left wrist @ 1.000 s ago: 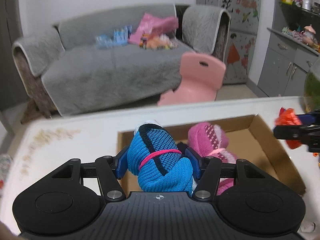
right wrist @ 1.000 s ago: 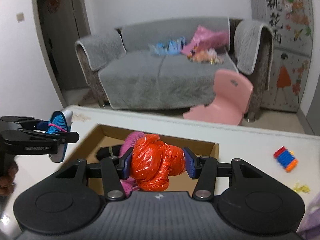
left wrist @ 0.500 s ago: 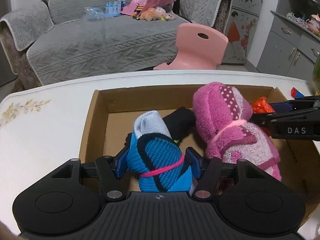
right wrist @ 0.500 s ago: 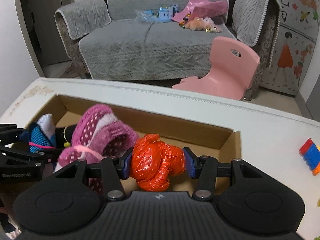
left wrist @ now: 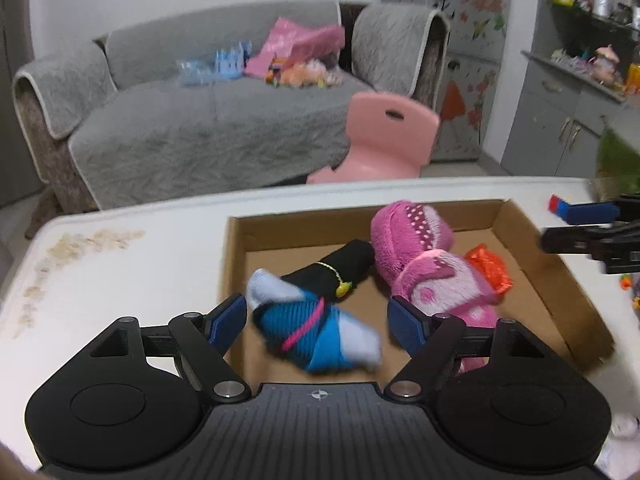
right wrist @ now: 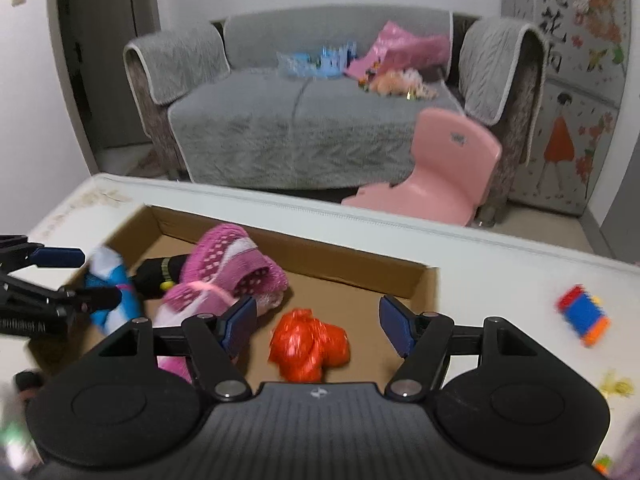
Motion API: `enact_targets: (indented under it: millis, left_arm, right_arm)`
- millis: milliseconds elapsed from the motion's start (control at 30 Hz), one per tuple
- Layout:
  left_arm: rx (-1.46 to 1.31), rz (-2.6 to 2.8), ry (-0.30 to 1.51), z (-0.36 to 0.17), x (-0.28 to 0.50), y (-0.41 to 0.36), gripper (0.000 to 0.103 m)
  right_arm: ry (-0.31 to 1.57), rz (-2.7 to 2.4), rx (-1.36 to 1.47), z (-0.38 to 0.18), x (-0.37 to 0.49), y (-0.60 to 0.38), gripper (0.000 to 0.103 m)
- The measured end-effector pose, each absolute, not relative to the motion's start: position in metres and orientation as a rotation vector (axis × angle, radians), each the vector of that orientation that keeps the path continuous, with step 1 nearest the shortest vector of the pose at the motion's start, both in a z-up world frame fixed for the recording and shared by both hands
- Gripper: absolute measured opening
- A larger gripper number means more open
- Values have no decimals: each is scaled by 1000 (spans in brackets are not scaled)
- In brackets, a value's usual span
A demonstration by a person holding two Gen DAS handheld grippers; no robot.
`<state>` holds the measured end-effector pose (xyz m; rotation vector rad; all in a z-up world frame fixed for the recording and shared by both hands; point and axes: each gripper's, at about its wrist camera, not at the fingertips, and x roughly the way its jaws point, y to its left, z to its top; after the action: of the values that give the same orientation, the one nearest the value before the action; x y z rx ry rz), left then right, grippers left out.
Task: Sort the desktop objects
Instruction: 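Open both tools to drop the items into the box, then move both open tools back to the sock pile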
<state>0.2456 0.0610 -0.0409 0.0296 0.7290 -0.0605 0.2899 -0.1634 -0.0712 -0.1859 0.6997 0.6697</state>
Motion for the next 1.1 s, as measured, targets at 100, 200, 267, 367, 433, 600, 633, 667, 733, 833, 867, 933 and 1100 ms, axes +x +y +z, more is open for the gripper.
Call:
enact_targets:
  millis: [100, 200, 267, 367, 433, 600, 633, 667, 733, 833, 867, 933, 1100]
  left_arm:
    - [31, -63, 675, -23, 206, 68, 89]
    - [20, -49, 650, -17, 163, 79, 95]
    - [13, -36, 648, -20, 139, 85, 97]
    - [32, -23, 668, -32, 105, 88, 97]
    - [26, -40, 700, -44, 86, 87, 97]
    - [14, -97, 741, -66, 54, 70, 97]
    - [27, -115, 742, -68, 49, 65, 97]
    - [44, -129, 737, -71, 45, 58, 97]
    - [65, -167, 736, -77, 42, 47, 97]
    - [98, -216, 737, -84, 42, 32, 97]
    - [103, -221, 740, -87, 42, 30, 97]
    - [92, -224, 763, -95, 47, 29, 97]
    - [5, -211, 822, -107, 59, 35, 97]
  right_arm:
    - [661, 689, -171, -52, 259, -196, 72]
    - [631, 703, -142, -44, 221, -233, 81]
    - [631, 713, -117, -48, 196, -256, 81]
    - [653, 708, -112, -61, 175, -273, 81]
    - [664, 702, -124, -72, 159, -282, 81]
    - [698, 716, -173, -101, 134, -288, 79]
    - [704, 714, -181, -107, 131, -291, 79]
    - [709, 715, -187, -112, 131, -290, 79]
    - [707, 717, -200, -119, 127, -293, 78]
    - [699, 721, -206, -126, 126, -293, 78]
    - [697, 725, -198, -126, 128, -292, 78]
    - [698, 732, -188, -129, 130, -291, 78]
    - [694, 721, -218, -138, 135, -289, 78]
